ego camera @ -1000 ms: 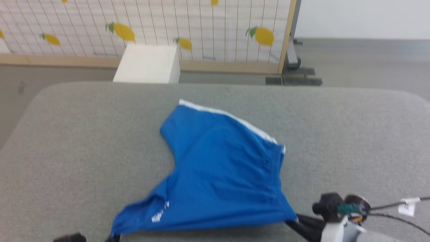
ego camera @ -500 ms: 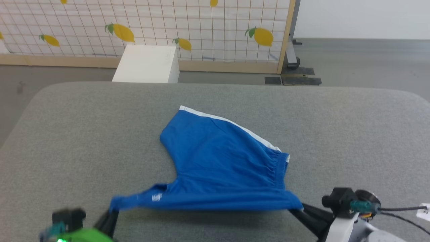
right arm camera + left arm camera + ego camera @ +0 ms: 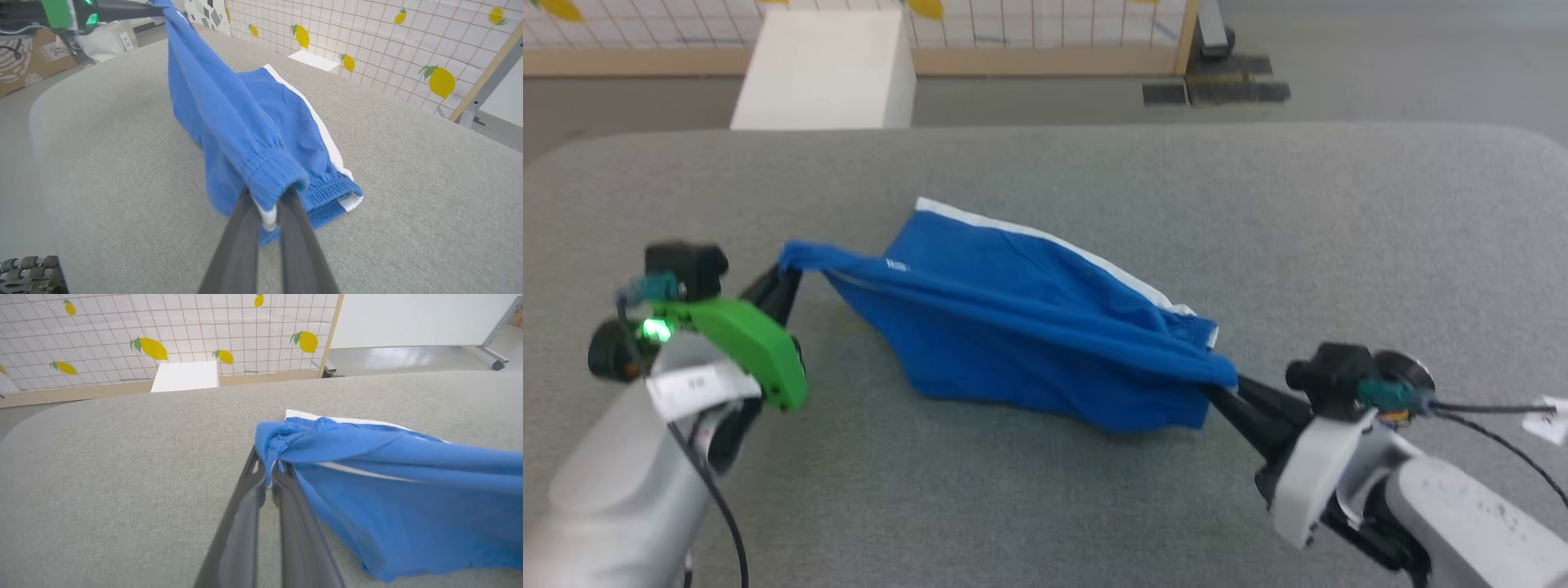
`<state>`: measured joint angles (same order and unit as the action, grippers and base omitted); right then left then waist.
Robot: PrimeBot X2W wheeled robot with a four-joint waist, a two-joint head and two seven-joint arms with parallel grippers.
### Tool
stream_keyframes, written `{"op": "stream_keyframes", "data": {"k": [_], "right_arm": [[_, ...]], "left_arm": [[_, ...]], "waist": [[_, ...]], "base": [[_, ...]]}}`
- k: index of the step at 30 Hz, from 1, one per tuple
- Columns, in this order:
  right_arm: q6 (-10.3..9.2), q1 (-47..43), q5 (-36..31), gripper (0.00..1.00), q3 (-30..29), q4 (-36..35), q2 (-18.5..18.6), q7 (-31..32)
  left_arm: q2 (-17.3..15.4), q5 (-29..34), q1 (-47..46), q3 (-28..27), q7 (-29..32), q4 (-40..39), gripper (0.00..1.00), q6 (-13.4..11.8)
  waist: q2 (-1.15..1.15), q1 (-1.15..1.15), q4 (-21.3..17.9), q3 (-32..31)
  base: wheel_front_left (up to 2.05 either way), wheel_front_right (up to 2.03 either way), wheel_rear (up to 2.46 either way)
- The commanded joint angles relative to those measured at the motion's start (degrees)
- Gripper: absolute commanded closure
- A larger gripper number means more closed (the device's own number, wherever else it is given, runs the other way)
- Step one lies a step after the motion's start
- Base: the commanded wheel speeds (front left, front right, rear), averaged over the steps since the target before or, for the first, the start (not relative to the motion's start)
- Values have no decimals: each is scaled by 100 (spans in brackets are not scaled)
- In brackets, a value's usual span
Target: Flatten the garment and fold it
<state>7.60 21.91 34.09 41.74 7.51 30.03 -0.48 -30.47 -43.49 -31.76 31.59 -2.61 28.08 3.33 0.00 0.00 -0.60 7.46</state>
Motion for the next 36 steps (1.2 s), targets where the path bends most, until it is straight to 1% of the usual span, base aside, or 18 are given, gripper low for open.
{"op": "stream_keyframes", "data": {"k": [1, 6, 11, 17, 21, 25, 26, 27, 28, 29, 33, 36], "right_arm": [[-11, 173, -89, 100, -24, 90, -35, 17], [-11, 781, -143, 100, -11, 506, -319, 138], [-11, 1327, -155, 100, 132, 1007, -588, 225], [-11, 1780, -131, 100, 304, 1615, -856, 124], [-11, 1962, -114, 100, 453, 1936, -980, 29], [-11, 2020, -67, 100, 529, 2044, -1020, -169], [-11, 2014, -70, 100, 512, 2041, -1001, -235], [-11, 1995, -105, 62, 504, 2027, -954, -294], [-11, 1973, -150, 3, 481, 2000, -912, -357], [-11, 1924, -198, 0, 422, 1957, -866, -422], [-11, 1645, -366, 0, 196, 1625, -629, -416], [-11, 1392, -431, 0, -60, 1209, -441, -277]], "left_arm": [[6, 101, -280, -20, 3, 228, 100, 22], [150, 409, -1197, 208, 63, 1077, 100, 174], [336, 515, -1858, 341, 81, 1944, 100, 274], [503, 549, -2285, 515, -48, 2770, 100, 369], [626, 513, -2422, 629, -177, 3137, 100, 400], [758, 458, -2447, 794, -304, 3341, 100, 411], [782, 437, -2436, 838, -355, 3345, 75, 412], [776, 463, -2432, 923, -485, 3328, 0, 413], [765, 479, -2420, 982, -619, 3310, 0, 413], [740, 495, -2395, 1042, -787, 3294, 0, 413], [612, 521, -2236, 1092, -1159, 3181, 0, 414], [507, 572, -2057, 970, -1229, 2952, 0, 397]], "waist": [[0, 0, -257, 480], [0, 0, -412, 977], [0, 0, -525, 1385], [0, 0, -615, 1719], [0, 0, -618, 1823], [0, 0, -586, 1801], [0, 0, -568, 1765], [0, 0, -544, 1704], [0, 0, -530, 1639], [0, 0, -519, 1547], [0, 0, -468, 1117], [0, 0, -395, 802]], "base": [[0, 0, 0], [0, 0, 0], [0, 0, 0], [0, 0, 0], [0, 0, 0], [0, 0, 0], [0, 0, 0], [0, 0, 0], [0, 0, 0], [0, 0, 0], [0, 0, 0], [0, 0, 0]]}}
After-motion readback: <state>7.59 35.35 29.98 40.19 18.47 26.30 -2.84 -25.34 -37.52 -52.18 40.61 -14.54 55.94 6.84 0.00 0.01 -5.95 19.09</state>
